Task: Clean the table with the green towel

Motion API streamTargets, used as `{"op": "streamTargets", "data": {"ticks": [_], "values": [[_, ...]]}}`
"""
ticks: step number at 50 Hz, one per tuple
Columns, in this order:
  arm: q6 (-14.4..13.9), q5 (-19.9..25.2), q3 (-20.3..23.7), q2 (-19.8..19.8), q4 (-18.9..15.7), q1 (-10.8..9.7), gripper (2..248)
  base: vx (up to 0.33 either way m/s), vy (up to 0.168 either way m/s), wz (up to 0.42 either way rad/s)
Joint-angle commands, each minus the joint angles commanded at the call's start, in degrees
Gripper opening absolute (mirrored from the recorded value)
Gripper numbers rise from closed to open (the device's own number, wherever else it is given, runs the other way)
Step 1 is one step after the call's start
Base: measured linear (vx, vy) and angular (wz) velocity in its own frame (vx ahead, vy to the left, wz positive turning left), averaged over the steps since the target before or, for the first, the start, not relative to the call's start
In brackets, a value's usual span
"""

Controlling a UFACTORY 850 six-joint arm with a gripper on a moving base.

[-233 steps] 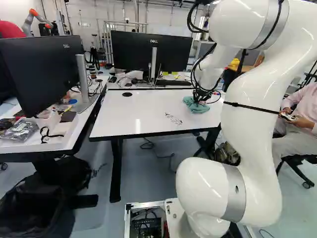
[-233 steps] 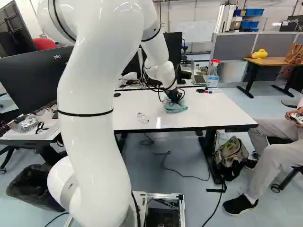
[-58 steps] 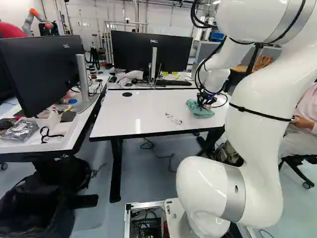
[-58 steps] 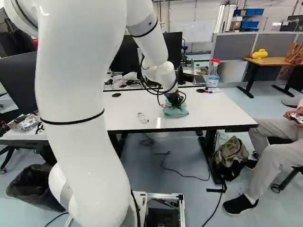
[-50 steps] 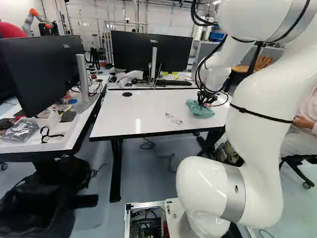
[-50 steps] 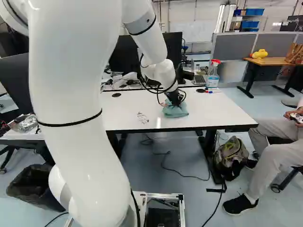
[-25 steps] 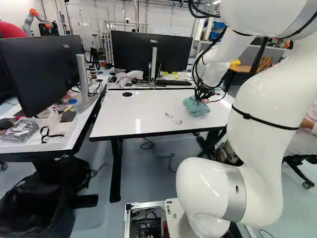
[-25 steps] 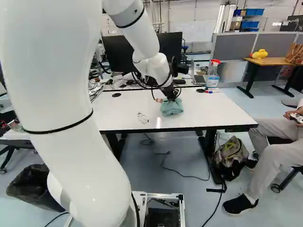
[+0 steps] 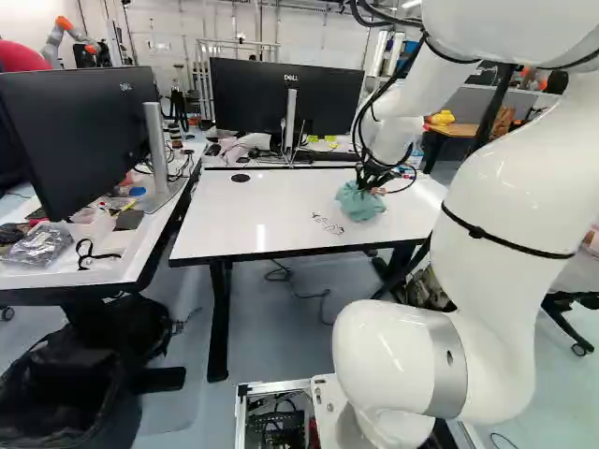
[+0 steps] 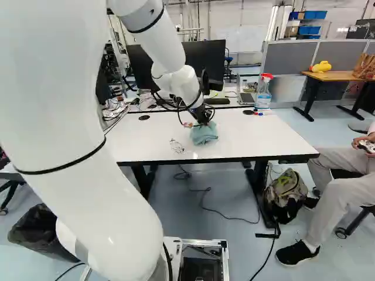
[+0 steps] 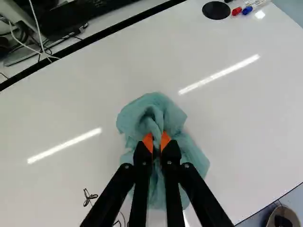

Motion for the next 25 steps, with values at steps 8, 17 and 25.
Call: {"op": "streamTargets", "data": {"ticks": [8,17,25], "values": [[0.00,0.00,1.39,1.31,0.00,1.41,38,0.000,0.000,0.000],[0.00,0.00,2.89,2.75,0.00,3.02,38,0.000,0.000,0.000],[0.00,0.00,3.52,3.35,0.00,3.76,38,0.000,0.000,0.000]]}}
